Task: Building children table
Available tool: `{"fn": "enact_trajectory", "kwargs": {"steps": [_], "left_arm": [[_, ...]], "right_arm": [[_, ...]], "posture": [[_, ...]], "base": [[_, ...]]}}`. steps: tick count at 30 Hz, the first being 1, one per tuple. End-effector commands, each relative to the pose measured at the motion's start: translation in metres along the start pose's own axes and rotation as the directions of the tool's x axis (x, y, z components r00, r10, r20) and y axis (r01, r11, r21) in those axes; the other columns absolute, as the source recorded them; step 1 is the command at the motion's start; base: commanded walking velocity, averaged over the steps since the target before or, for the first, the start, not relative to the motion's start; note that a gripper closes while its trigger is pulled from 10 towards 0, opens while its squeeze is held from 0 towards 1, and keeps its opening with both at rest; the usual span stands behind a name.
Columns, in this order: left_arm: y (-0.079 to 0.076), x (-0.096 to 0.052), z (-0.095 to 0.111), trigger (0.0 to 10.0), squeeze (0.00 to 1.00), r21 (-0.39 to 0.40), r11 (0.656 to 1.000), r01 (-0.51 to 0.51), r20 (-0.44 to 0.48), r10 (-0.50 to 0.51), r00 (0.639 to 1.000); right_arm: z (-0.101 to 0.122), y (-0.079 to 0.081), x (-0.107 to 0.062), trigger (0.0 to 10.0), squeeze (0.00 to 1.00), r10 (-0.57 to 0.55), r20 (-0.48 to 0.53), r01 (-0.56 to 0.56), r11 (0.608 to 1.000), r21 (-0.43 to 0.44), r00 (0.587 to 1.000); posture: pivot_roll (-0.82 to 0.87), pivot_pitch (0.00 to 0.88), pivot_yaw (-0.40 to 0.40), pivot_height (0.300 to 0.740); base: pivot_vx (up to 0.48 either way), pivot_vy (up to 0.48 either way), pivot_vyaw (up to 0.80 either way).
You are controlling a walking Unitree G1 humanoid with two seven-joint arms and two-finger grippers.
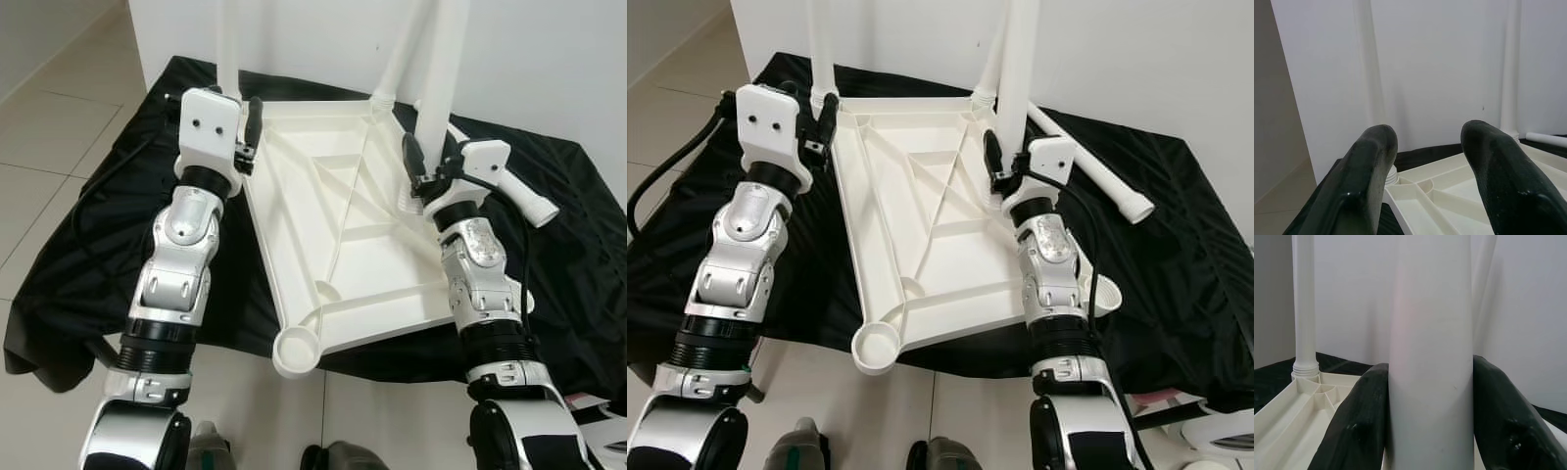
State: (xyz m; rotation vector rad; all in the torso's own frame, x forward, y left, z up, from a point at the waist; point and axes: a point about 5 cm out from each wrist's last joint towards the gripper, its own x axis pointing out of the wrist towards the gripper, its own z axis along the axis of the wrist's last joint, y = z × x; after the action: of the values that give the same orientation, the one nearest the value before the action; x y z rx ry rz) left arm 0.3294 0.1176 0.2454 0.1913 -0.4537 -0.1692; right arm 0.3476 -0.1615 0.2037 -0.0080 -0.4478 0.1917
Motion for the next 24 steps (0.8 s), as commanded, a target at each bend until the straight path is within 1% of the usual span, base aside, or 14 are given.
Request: {"fn": "enact_trajectory", "kwargs": {"steps": [1,4,12,24], "left_arm": [[-0.0062,0.0001,0.0027,10.0,0.00,-0.004,0.999,0.043,0.015,-0.043,0.999],[-0.0065,0.0009,0.0042,10.0,0.00,-0.011,0.999,0.037,0.021,-0.037,0.999],[-0.0057,0.0011,0.0040,10.0,0.00,-0.011,0.999,0.035,0.019,-0.035,0.999],[-0.0049,0.0012,0.0033,10.0,0.00,-0.010,0.999,0.034,0.012,-0.033,0.999]], "right_arm": [[0.0083,-0.0059,0.0026,10.0,0.00,-0.013,0.029,0.014,1.000,-0.013,1.000],[0.0108,-0.0079,0.0031,10.0,0.00,-0.018,0.037,0.019,1.000,-0.018,0.999],[0.0102,-0.0068,0.0032,10.0,0.00,-0.015,0.037,0.016,1.000,-0.017,0.999],[0.0102,-0.0074,0.0034,10.0,0.00,-0.012,0.036,0.013,1.000,-0.020,0.999]], "posture": [[0.09,0.025,-0.117,0.740],[0.09,0.022,-0.116,0.740],[0.09,0.016,-0.117,0.740],[0.09,0.016,-0.120,0.740]], "base": [[0.000,0.000,0.00],[0.000,0.000,0.00],[0.000,0.000,0.00],[0.000,-0.272,0.00]]}}
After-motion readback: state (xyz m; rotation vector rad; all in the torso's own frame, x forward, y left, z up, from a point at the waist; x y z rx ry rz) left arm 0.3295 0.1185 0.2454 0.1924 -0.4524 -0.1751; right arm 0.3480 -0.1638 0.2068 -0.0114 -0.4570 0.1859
